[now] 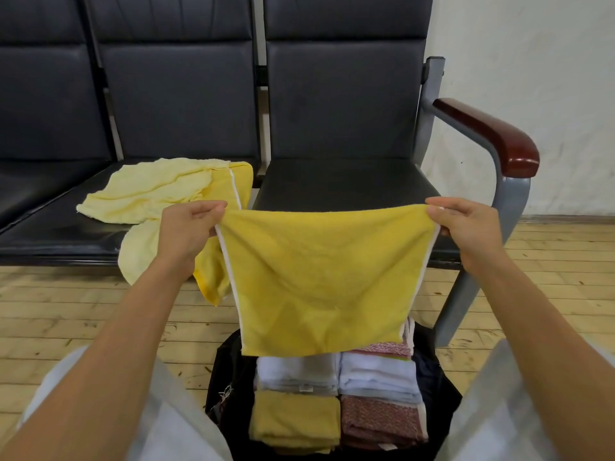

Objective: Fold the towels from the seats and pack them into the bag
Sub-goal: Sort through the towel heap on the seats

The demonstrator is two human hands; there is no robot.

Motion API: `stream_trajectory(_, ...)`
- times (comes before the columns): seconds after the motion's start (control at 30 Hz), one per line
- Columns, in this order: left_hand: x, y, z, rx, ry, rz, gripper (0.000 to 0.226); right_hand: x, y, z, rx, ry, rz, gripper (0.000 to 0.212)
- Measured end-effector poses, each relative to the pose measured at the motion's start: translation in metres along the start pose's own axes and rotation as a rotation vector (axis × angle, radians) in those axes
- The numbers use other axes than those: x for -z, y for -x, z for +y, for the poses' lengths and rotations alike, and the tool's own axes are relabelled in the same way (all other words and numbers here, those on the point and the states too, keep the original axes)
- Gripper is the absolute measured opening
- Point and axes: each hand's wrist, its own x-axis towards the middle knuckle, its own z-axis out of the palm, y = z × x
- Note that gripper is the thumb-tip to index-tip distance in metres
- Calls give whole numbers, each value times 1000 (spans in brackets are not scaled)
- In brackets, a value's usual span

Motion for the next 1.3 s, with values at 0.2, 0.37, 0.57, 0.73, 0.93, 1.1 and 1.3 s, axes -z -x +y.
stream_trajectory(0.2, 2, 4, 0, -212, -354, 115, 28, 1, 0, 3, 123, 283, 14, 32)
stream_trajectory(0.37, -1, 5, 1, -285, -397, 193, 20, -2, 3, 3, 225, 425, 103, 23)
stream_trajectory(0.57, -9, 5, 2, -300, -357, 284, 14, -7, 4, -2, 248, 387, 207, 21)
stream_trajectory(0.73, -23, -4, 12, -273, -350, 271, 10, -15, -9, -7, 195, 284, 208, 8)
stream_trajectory(0.93, -44, -35, 35, -203, -246, 110, 6, -22, -51, -18, 235, 396, 211, 16)
stream_trajectory(1.1, -61, -72, 35, -173, -265, 1, 7, -31, -92, -17, 218, 463, 167, 22)
stream_trajectory(1.3, -84, -117, 20, -105, -244, -14, 7, -52, -135, 0, 159, 436, 129, 23)
